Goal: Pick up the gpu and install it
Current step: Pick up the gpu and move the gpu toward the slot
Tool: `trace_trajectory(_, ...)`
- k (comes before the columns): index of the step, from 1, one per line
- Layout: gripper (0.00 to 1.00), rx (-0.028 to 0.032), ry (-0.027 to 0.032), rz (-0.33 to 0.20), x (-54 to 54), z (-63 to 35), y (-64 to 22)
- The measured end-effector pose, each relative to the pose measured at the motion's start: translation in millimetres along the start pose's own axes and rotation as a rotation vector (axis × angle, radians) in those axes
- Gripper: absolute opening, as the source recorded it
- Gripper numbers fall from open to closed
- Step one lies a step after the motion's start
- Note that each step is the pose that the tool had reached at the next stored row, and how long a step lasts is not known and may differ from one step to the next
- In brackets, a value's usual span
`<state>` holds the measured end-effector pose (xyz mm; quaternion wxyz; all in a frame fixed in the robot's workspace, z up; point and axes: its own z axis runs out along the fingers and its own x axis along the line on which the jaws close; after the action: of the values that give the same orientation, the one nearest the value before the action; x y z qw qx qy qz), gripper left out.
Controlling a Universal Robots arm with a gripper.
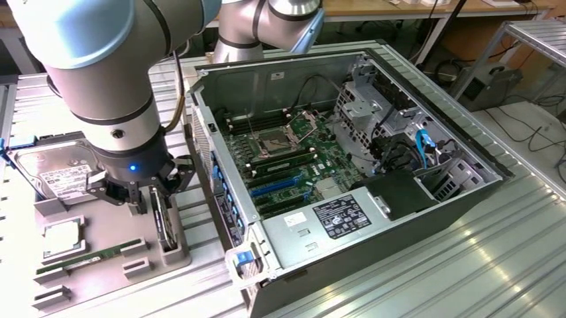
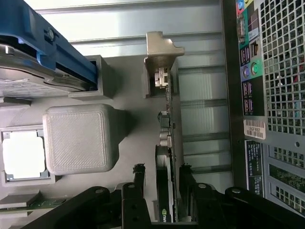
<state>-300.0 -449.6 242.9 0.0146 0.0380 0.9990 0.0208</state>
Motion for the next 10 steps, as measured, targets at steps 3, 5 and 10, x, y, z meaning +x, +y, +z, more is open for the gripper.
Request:
trace_trajectory(3, 0.42, -0.0001, -0.0001, 0.000, 0.0, 0.0, 0.0)
trace_trajectory(5, 0.27, -0.0004, 0.0004, -0.011, 0.0, 0.0, 0.0)
trace_trajectory(10, 0.26, -0.0205, 0.0037, -0.068, -3.1, -0.6, -0.4)
